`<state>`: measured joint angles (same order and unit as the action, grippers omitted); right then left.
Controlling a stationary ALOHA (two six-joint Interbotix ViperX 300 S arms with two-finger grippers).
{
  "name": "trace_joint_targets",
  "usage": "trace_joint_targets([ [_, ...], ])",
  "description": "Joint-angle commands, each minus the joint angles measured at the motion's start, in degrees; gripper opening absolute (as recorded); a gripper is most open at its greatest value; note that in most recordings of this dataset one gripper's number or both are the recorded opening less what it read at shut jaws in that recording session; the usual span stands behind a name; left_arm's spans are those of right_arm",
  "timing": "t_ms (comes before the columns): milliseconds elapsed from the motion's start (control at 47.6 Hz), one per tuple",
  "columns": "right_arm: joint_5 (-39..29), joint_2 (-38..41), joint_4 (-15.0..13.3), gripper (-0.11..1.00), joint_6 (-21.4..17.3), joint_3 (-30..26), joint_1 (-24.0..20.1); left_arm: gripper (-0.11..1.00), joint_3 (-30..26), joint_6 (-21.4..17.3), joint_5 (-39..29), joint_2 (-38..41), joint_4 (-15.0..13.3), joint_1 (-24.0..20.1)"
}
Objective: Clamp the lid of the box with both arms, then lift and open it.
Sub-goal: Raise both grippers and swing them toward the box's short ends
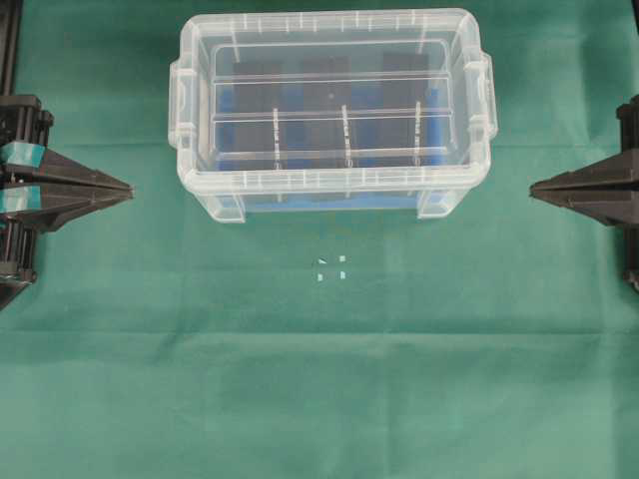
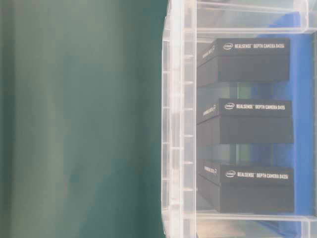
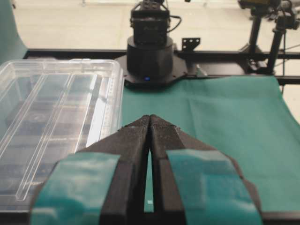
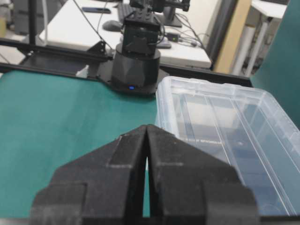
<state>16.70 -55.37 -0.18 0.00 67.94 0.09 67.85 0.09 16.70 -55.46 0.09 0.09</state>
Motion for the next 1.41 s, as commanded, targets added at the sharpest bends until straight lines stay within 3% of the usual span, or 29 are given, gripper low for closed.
trace_joint_targets([
  [0,0.1,0.6,0.0,0.0,0.3,-1.6,0.2,0.01,-1.7,-0.3,-0.7,0.4,0.4,-0.2],
  [252,-3.6,1.2,-0.1,0.0,0.5,-3.6,3.9,0.01,-2.4,-0.4,-1.5,0.4,0.4,-1.8],
  [609,-5.2,5.7,-0.2,0.0,0.8,-7.6,18.4,0.01,-3.7,-0.6,-4.8,0.7,0.5,-14.9],
  [756,-5.2,7.6,-0.5,0.0,0.9,-9.0,22.5,0.01,-4.0,-0.6,-6.9,1.0,0.5,-18.7],
  [924,-7.1,9.0,-0.6,0.0,0.7,-9.7,24.0,0.01,-4.5,-0.3,-10.2,1.0,0.5,-20.5],
  [1071,-15.2,9.0,-0.5,0.0,0.1,-10.7,24.0,0.01,-5.3,0.1,-15.0,1.0,0.5,-20.5],
  [1386,-40.6,11.2,-0.5,0.0,-0.7,-16.2,24.2,0.01,-10.4,1.4,-37.3,1.0,0.5,-20.5],
])
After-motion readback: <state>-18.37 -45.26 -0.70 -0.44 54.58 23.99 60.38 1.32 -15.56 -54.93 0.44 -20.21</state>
